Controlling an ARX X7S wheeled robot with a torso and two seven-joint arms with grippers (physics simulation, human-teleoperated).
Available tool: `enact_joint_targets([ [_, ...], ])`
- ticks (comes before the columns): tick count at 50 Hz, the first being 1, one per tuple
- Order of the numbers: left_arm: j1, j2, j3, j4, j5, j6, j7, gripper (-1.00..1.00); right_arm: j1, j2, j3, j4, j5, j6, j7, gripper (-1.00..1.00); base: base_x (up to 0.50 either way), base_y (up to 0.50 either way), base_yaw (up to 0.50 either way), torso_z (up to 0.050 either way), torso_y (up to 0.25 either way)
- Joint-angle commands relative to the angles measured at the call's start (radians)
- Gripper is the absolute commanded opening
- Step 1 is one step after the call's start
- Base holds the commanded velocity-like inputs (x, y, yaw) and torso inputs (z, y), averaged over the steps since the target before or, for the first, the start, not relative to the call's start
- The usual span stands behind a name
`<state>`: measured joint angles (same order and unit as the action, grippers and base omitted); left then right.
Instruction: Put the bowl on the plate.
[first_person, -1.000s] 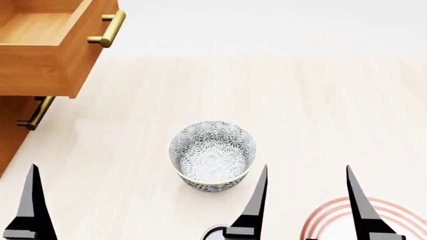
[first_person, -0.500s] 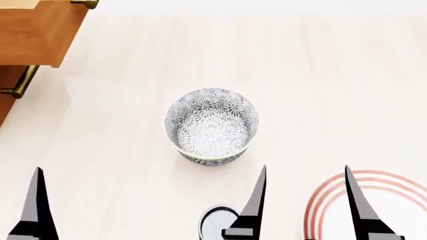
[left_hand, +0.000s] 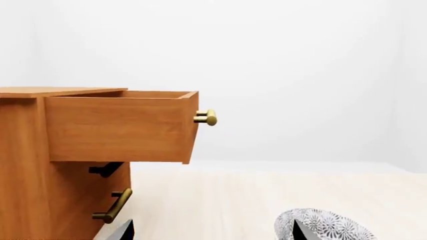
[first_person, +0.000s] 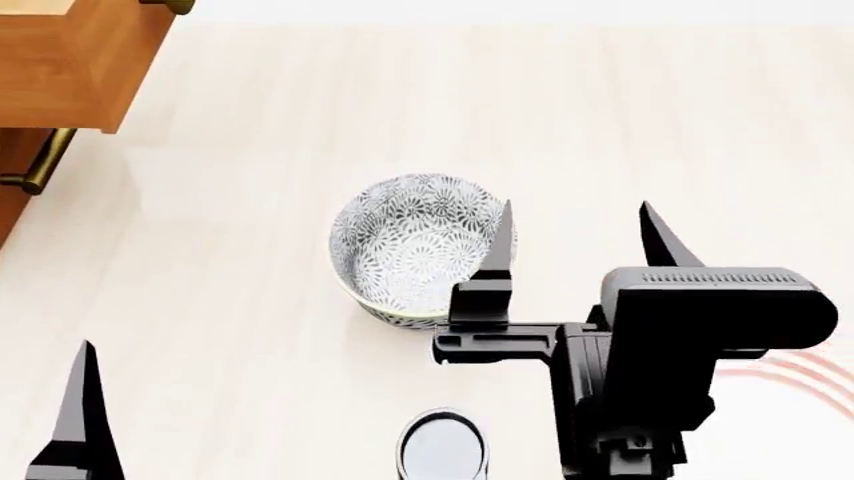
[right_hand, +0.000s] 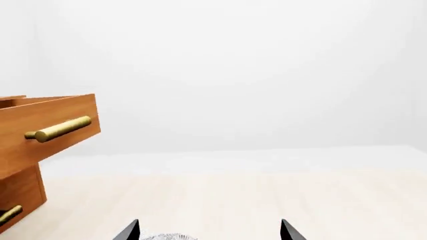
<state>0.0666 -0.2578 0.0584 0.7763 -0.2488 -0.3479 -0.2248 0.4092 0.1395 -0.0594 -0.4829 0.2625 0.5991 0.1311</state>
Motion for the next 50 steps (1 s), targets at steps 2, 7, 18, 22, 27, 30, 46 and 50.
enact_joint_targets([
  [2,-0.003,-0.01,-0.001,-0.003,-0.013,-0.001,-0.011,1.0,0.131,-0.008,0.007,0.112,0.063,0.038,-0.026,1.0,0.0,0.0,0.0,0.0,0.0],
  [7,-0.004,-0.014,-0.001,-0.003,-0.017,-0.002,-0.016,1.0,0.158,-0.011,-0.004,0.152,0.064,0.029,-0.031,1.0,0.0,0.0,0.0,0.0,0.0],
  [18,-0.007,-0.021,-0.001,-0.008,-0.025,0.003,-0.024,1.0,0.228,-0.021,-0.012,0.283,0.094,0.046,-0.045,1.0,0.0,0.0,0.0,0.0,0.0],
  [22,-0.006,-0.023,0.002,-0.007,-0.025,0.003,-0.027,1.0,0.248,-0.026,-0.012,0.333,0.106,0.057,-0.05,1.0,0.0,0.0,0.0,0.0,0.0],
  [27,-0.005,-0.026,0.004,-0.01,-0.027,0.008,-0.03,1.0,0.266,-0.04,0.007,0.392,0.142,0.065,-0.059,1.0,0.0,0.0,0.0,0.0,0.0],
  [30,-0.007,-0.028,0.004,-0.006,-0.029,0.003,-0.034,1.0,0.28,-0.043,0.017,0.431,0.164,0.081,-0.065,1.0,0.0,0.0,0.0,0.0,0.0],
  [46,-0.009,-0.034,0.006,-0.016,-0.035,0.008,-0.048,1.0,0.361,-0.04,0.024,0.596,0.211,0.139,-0.08,1.0,0.0,0.0,0.0,0.0,0.0],
  [50,-0.01,-0.036,0.007,-0.017,-0.037,0.008,-0.051,1.0,0.371,-0.044,0.028,0.63,0.222,0.132,-0.087,1.0,0.0,0.0,0.0,0.0,0.0],
])
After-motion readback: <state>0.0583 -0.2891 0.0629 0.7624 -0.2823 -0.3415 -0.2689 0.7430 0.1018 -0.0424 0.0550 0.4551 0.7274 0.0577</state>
